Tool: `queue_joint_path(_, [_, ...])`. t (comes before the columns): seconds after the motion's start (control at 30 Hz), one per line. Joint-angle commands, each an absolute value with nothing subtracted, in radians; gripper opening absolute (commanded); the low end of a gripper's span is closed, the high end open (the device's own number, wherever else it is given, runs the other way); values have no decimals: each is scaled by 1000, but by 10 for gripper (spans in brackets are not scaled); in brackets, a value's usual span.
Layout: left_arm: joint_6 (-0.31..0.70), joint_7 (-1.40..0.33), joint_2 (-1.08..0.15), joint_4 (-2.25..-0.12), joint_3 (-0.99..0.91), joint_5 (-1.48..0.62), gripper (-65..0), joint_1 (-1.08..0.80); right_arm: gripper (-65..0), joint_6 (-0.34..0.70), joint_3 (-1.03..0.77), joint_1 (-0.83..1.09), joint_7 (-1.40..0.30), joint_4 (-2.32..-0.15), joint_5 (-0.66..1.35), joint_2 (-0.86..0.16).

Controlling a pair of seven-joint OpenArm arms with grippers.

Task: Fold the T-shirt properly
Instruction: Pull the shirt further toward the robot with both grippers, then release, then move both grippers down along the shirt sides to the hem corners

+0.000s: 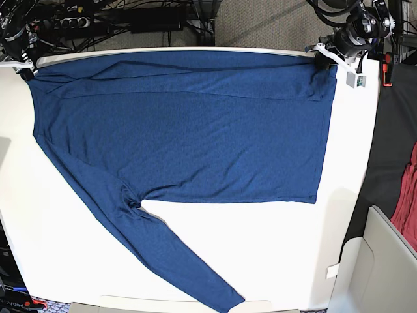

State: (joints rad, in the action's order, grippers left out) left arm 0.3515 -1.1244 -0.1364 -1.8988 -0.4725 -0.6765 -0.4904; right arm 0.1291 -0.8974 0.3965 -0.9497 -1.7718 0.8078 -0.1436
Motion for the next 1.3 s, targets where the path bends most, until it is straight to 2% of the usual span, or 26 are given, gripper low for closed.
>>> queue_joint_path(0.0, [355, -1112, -147, -1917, -478, -684, -575, -495, -482, 131, -903, 398, -932, -1790, 814, -160])
queue_joint_path(0.33, [355, -1115, -147, -1917, -479, -684, -494, -521, -479, 131, -915, 400, -932, -1790, 817, -159])
queue_joint_path(0.47, [355, -1116, -145, -1917, -509, -684, -455, -521, -478, 131, -963, 406, -932, -1790, 817, -130])
queue_joint_path(0.63, [355, -1116, -145, -1917, -555, -684, -451, -521, -478, 131, -1013, 401, -1006, -1790, 814, -124])
queue_joint_path(0.8, [355, -1116, -140, -1917, -591, -684, -451, -521, -478, 137, -1013, 404, -1009, -1791, 825, -124])
queue_joint_path(0.9, [355, -1116, -122, -1922, -662, -685, -451, -513, -478, 140, -1035, 404, -1009, -1797, 905, -124])
queue_joint_path(1.13, [355, -1116, -128, -1977, -693, -685, -451, -426, -479, 229, -1084, 401, -1003, -1972, 960, -110])
queue_joint_path(1.27, [355, -1116, -130, -1979, -688, -682, -451, -326, -479, 265, -1098, 360, -1003, -1991, 954, -108])
